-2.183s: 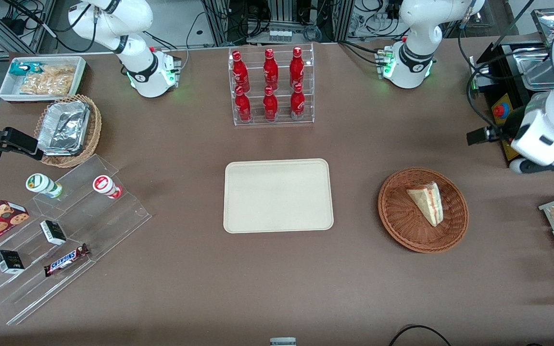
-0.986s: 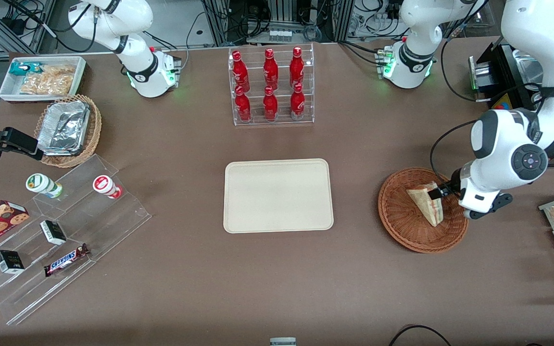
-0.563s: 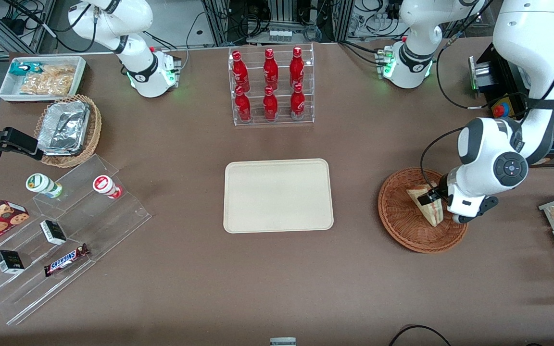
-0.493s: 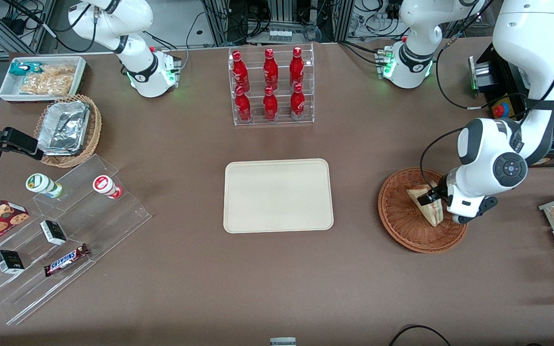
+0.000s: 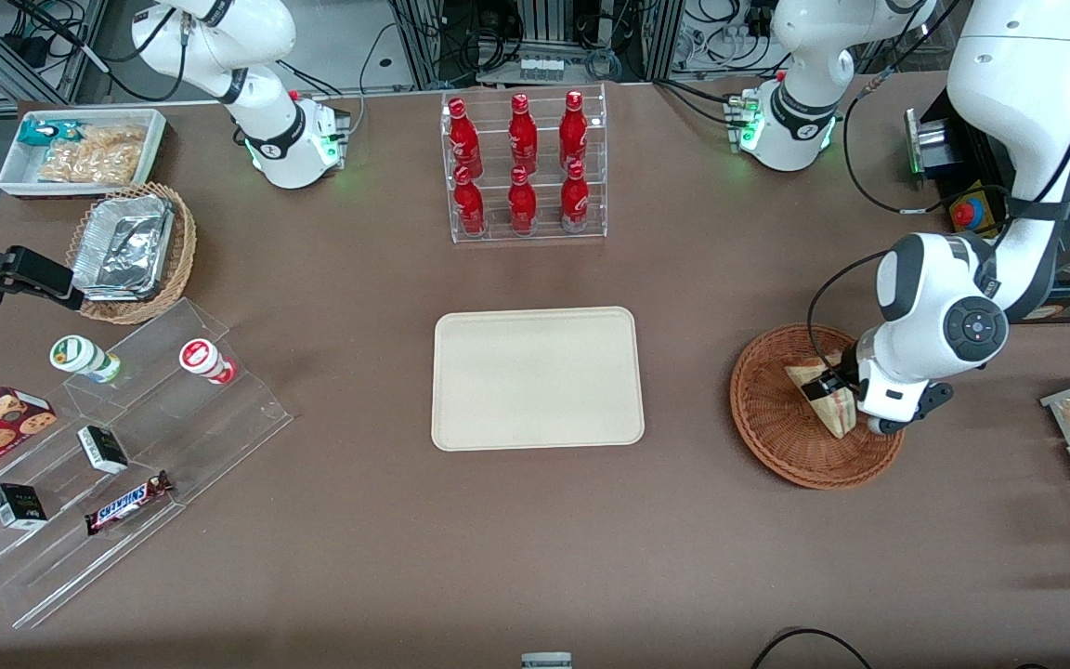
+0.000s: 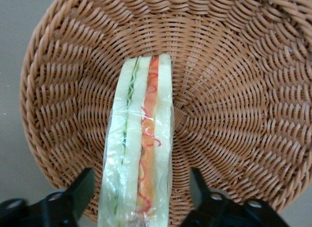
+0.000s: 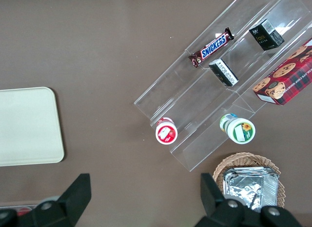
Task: Place sandwich from basket to tray
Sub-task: 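Lower the open left gripper around the wrapped sandwich and close it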
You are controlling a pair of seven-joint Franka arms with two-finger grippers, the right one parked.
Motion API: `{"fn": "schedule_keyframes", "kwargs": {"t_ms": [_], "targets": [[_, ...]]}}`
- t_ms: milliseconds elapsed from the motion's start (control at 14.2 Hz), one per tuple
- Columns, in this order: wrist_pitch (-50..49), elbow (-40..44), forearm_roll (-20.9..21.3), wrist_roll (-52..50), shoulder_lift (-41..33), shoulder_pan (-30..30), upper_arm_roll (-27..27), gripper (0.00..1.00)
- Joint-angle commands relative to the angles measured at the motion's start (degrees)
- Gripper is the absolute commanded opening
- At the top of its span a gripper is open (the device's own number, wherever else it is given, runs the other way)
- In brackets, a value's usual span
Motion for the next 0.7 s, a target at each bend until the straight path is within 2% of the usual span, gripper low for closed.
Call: {"fn": "schedule_keyframes", "kwargs": {"t_ms": [0, 141, 282, 352, 634], "targets": [[1.6, -1.4, 1.0, -1.4, -0.6, -0.3, 0.1, 0.67], [1.6, -1.4, 1.0, -1.4, -0.5, -0.3, 0.1, 0.52], [1.6, -1.3, 1.0, -1.3, -0.6, -0.3, 0.1, 0.32], [1.4, -1.1, 1.0, -1.0, -0.8, -0.3, 0.0, 0.27], [-2.0, 0.2, 1.0, -0.4, -3.2, -0.4, 0.0, 0.19]]}}
